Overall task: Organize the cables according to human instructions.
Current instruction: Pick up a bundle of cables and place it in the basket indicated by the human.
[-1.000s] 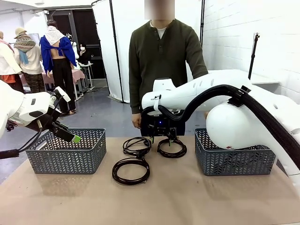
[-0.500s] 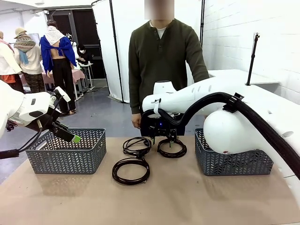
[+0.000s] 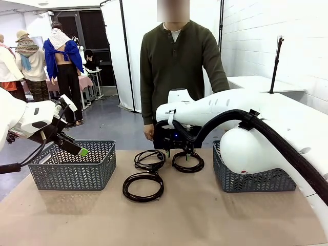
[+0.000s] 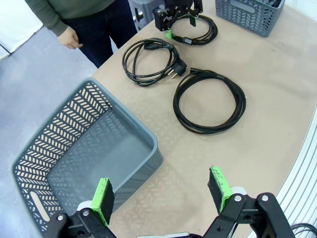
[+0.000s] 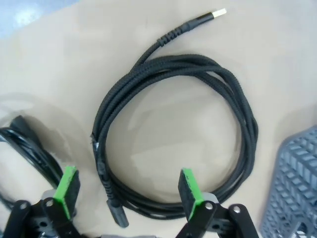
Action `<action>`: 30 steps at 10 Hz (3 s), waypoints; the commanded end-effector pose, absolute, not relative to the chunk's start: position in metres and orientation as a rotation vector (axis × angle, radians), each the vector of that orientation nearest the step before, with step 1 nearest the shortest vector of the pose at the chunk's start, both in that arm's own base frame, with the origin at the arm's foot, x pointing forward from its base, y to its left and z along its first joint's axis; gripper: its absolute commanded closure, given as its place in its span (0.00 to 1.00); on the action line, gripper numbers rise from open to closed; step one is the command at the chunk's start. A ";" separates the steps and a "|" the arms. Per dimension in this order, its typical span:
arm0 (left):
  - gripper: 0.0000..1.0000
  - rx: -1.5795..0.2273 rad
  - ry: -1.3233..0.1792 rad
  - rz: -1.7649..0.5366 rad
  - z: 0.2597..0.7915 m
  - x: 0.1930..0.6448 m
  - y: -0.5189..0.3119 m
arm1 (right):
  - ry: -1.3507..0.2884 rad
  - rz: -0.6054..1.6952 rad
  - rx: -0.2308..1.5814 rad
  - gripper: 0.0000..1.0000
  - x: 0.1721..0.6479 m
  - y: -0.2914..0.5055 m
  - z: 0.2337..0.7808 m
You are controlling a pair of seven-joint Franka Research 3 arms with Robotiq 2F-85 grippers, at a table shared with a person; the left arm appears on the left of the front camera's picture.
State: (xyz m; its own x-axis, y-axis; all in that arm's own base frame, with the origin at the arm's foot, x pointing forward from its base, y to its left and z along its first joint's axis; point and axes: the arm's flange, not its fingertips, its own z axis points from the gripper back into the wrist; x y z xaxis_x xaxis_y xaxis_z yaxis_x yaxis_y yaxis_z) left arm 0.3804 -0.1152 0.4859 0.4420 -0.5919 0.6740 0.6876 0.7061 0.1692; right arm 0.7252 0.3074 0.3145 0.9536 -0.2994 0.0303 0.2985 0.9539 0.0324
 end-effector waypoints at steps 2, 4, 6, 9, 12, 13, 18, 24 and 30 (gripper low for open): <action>0.00 -0.143 -0.780 -0.781 0.485 0.381 -0.115 | -0.043 -0.317 -0.019 0.00 0.751 0.317 0.315; 0.00 -0.143 -0.780 -0.781 0.485 0.381 -0.115 | -0.042 -0.316 -0.030 0.00 0.754 0.318 0.311; 0.00 -0.143 -0.780 -0.781 0.485 0.381 -0.115 | -0.035 -0.320 -0.037 0.00 0.758 0.317 0.306; 0.00 -0.143 -0.780 -0.781 0.485 0.381 -0.115 | -0.029 -0.332 -0.055 0.00 0.762 0.317 0.300; 0.00 -0.143 -0.780 -0.781 0.485 0.381 -0.115 | 0.004 -0.323 -0.068 0.18 0.761 0.318 0.298; 0.00 -0.143 -0.780 -0.781 0.485 0.381 -0.115 | 0.009 -0.319 -0.069 0.36 0.760 0.318 0.299; 0.00 -0.143 -0.780 -0.781 0.485 0.381 -0.115 | 0.034 -0.267 -0.011 1.00 0.753 0.316 0.304; 0.00 -0.143 -0.780 -0.781 0.485 0.381 -0.115 | 0.002 -0.223 0.052 1.00 0.740 0.309 0.332; 0.00 -0.143 -0.780 -0.781 0.485 0.381 -0.115 | 0.020 0.292 0.046 1.00 0.692 0.261 0.419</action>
State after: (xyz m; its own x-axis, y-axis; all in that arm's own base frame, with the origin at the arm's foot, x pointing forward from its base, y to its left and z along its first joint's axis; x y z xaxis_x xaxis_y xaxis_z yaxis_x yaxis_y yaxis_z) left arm 0.3804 -0.1152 0.4859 0.4420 -0.5919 0.6740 0.6876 0.7061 0.1692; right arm 0.7241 0.2805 0.4206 0.9800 0.1988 0.0115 -0.1992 0.9785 0.0530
